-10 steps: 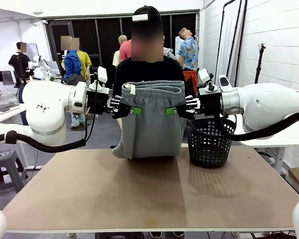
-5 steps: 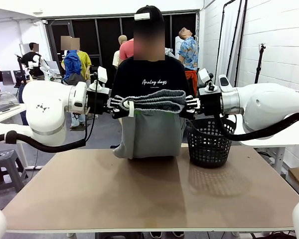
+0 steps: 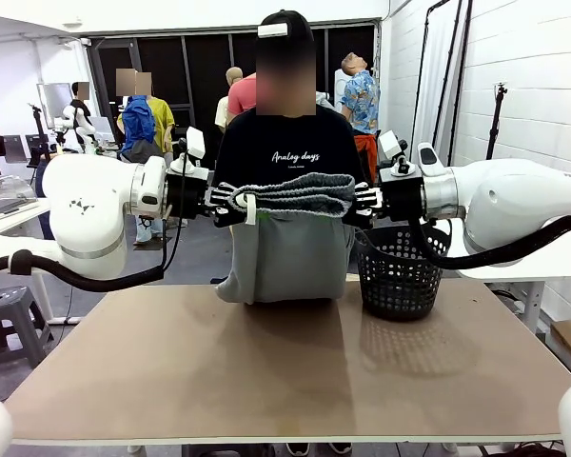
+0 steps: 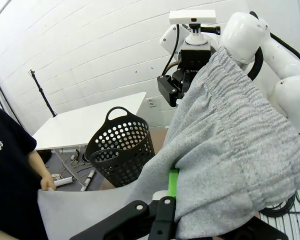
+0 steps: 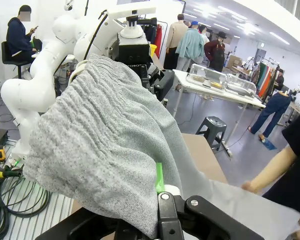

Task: Fold the training pants.
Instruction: Release the ends of the Training pants and then grab the overlapped ends.

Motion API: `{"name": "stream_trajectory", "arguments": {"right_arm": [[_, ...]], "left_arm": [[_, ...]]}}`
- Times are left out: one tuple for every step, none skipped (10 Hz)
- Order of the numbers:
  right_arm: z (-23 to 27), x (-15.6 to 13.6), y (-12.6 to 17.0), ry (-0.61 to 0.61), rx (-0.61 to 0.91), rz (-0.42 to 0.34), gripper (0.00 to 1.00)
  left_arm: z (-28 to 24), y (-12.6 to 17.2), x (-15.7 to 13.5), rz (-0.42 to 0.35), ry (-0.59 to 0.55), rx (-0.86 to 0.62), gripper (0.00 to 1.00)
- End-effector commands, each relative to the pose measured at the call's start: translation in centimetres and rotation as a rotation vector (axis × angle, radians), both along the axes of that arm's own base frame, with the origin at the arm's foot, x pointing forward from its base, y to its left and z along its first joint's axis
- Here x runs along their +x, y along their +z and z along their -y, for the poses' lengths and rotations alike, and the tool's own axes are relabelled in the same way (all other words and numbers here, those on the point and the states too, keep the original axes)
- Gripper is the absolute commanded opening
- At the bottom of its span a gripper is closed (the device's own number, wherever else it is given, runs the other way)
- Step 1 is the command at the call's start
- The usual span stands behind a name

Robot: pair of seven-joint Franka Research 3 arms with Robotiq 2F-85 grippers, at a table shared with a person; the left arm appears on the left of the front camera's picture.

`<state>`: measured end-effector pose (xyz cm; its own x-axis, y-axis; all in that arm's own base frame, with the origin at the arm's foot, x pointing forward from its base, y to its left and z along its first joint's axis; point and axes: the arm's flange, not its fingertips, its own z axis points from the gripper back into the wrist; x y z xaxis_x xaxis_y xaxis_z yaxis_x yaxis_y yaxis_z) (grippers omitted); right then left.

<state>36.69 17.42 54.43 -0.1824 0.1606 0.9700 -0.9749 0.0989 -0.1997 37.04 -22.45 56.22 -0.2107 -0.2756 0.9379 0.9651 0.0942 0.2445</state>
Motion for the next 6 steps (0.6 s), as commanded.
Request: {"name": "stream_trajectory", "arguments": {"right_arm": [[-0.08,-0.27,0.02,0.006,0.001,0.005,0.0],[-0.08,-0.27,0.02,0.006,0.001,0.005,0.0],[-0.08,-0.27,0.02,0.006,0.001,0.005,0.0],[-0.08,-0.27,0.02,0.006,0.001,0.005,0.0],[-0.08,-0.27,0.02,0.006,0.001,0.005,0.0],[-0.08,-0.27,0.02,0.006,0.001,0.005,0.0]], "left_arm": [[0.14,0.18,-0.08,-0.004,0.01,-0.001,0.0],[0.14,0.18,-0.08,-0.004,0.01,-0.001,0.0],[0.14,0.18,-0.08,-0.004,0.01,-0.001,0.0],[0.14,0.18,-0.08,-0.004,0.01,-0.001,0.0],[0.14,0.18,-0.08,-0.004,0.01,-0.001,0.0],[0.14,0.18,-0.08,-0.004,0.01,-0.001,0.0]]}}
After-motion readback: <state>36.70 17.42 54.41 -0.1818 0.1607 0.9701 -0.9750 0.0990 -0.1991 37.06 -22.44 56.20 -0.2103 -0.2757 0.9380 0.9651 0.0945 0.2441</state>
